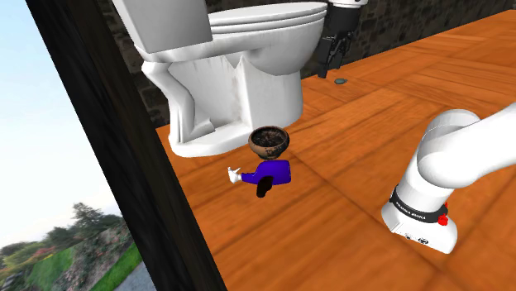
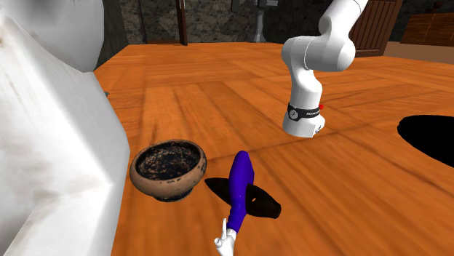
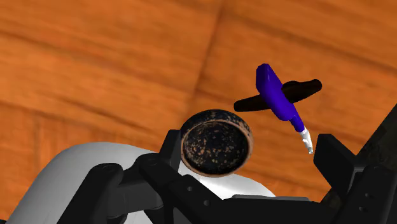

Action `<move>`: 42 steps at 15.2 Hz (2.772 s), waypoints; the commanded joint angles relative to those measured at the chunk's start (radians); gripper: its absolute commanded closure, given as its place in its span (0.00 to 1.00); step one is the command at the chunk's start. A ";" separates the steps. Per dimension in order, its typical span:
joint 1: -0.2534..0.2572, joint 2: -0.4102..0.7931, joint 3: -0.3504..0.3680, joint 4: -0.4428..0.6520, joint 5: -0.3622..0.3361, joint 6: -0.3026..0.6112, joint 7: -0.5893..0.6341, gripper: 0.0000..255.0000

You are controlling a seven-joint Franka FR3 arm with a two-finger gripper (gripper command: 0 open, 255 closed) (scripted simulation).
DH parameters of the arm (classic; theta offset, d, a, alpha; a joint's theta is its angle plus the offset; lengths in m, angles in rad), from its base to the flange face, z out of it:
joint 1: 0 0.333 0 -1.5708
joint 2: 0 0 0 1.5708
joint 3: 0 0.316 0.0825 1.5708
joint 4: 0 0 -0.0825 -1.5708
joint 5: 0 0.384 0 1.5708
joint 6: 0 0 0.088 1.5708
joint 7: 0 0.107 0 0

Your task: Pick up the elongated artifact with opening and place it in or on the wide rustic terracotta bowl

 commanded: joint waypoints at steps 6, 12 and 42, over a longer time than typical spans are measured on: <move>-0.031 0.090 0.077 -0.077 0.053 0.118 0.190 0.00; -0.063 0.246 0.163 -0.126 0.113 0.270 0.410 0.00; -0.093 1.108 0.277 0.004 0.181 0.856 1.092 0.00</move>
